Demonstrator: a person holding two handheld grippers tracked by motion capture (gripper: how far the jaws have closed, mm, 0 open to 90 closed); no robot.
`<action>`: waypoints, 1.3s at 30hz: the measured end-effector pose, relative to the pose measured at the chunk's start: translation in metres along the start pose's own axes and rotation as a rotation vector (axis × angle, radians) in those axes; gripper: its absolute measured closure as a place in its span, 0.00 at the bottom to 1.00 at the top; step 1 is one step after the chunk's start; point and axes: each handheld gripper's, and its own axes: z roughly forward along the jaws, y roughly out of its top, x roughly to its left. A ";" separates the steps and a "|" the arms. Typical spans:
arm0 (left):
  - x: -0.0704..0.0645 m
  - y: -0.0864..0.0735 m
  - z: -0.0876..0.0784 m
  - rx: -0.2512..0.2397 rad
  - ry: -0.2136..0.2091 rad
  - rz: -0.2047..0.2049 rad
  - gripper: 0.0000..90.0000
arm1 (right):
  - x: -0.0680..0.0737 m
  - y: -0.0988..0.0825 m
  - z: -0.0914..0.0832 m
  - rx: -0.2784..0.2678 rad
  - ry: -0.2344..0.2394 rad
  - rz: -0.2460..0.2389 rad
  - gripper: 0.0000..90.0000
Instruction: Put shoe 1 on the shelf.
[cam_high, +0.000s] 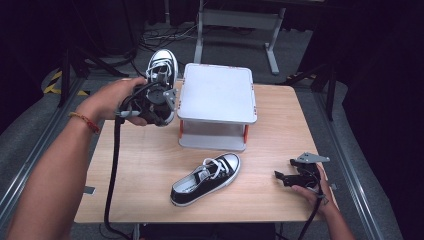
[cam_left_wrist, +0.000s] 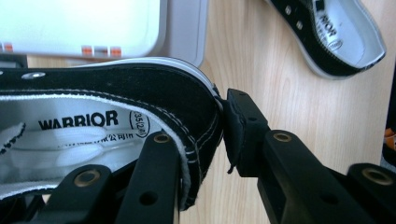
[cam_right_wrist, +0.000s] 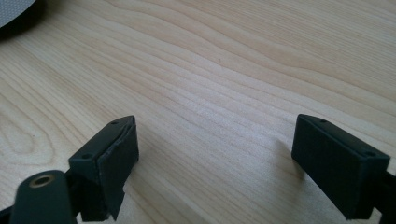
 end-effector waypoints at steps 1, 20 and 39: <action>0.000 0.002 0.000 -0.009 0.008 0.004 0.83 | 0.000 0.000 0.000 0.000 0.001 0.000 0.17; 0.032 0.060 0.009 0.000 -0.033 0.080 0.83 | 0.001 -0.001 -0.002 0.001 0.005 -0.001 0.17; 0.062 0.106 0.043 0.056 -0.086 0.088 0.82 | 0.002 -0.002 -0.002 0.003 0.009 -0.006 0.17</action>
